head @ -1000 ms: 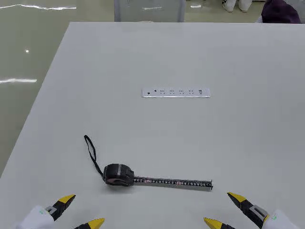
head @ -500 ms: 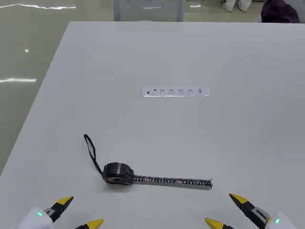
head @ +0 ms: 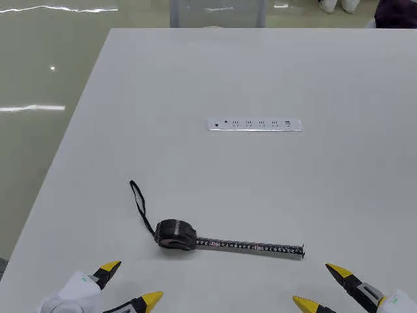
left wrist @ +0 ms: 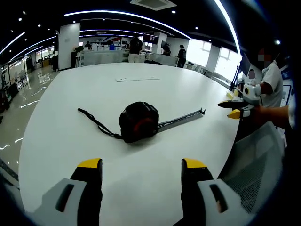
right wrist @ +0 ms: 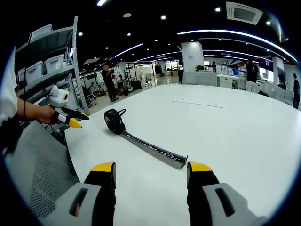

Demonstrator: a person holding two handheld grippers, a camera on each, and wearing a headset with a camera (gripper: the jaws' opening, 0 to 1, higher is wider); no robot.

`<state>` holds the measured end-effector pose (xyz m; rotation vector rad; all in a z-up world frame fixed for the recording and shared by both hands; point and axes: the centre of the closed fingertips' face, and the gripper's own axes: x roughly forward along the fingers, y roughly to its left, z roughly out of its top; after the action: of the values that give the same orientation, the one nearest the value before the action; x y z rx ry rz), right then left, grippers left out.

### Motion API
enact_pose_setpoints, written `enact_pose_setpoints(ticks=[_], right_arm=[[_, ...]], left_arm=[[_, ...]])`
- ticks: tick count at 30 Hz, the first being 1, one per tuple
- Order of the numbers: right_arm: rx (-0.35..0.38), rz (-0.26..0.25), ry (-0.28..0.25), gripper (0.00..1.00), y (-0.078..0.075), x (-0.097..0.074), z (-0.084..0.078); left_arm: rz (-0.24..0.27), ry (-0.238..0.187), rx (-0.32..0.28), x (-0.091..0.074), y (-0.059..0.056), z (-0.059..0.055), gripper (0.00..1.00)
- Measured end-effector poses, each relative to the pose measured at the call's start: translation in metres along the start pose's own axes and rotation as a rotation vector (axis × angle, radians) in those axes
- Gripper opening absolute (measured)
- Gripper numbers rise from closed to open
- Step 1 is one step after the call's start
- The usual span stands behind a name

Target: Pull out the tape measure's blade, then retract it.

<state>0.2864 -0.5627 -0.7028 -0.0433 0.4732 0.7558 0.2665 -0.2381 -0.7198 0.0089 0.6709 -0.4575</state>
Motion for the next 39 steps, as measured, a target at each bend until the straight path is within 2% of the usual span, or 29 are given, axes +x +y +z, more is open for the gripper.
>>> enact_pose_setpoints(ticks=[3, 9, 12, 13, 14, 15, 20, 25, 35, 39], right_arm=[[-0.002, 0.006, 0.003, 0.61, 0.001, 0.002, -0.001], [-0.003, 0.008, -0.005, 0.61, 0.001, 0.003, 0.001], [-0.004, 0.008, -0.008, 0.61, 0.000, 0.004, 0.002], [-0.002, 0.010, -0.007, 0.61, 0.001, 0.004, 0.002], [-0.002, 0.011, -0.005, 0.61, 0.001, 0.005, 0.001], [-0.002, 0.012, -0.002, 0.61, 0.001, 0.005, 0.001], [-0.002, 0.016, -0.004, 0.61, 0.000, 0.007, 0.003], [-0.006, 0.018, -0.003, 0.61, 0.000, 0.009, 0.005], [-0.009, 0.024, 0.006, 0.60, -0.001, 0.014, 0.006], [-0.006, 0.029, 0.006, 0.60, -0.001, 0.016, 0.007]], left_arm=[[0.006, -0.002, -0.019, 0.002, -0.001, 0.003, 0.68], [0.028, -0.019, -0.010, 0.008, -0.001, 0.010, 0.72], [0.021, -0.025, -0.040, 0.012, -0.003, 0.014, 0.72], [0.018, -0.008, -0.011, 0.014, -0.007, 0.013, 0.72], [0.020, 0.007, 0.043, 0.015, -0.008, 0.012, 0.72], [0.021, 0.026, 0.062, 0.018, -0.011, 0.011, 0.72], [0.007, -0.001, 0.009, 0.026, -0.017, 0.019, 0.72], [0.006, -0.003, 0.006, 0.032, -0.018, 0.023, 0.72], [0.024, -0.009, -0.030, 0.045, -0.012, 0.028, 0.72], [0.027, -0.014, -0.034, 0.049, -0.015, 0.032, 0.72]])
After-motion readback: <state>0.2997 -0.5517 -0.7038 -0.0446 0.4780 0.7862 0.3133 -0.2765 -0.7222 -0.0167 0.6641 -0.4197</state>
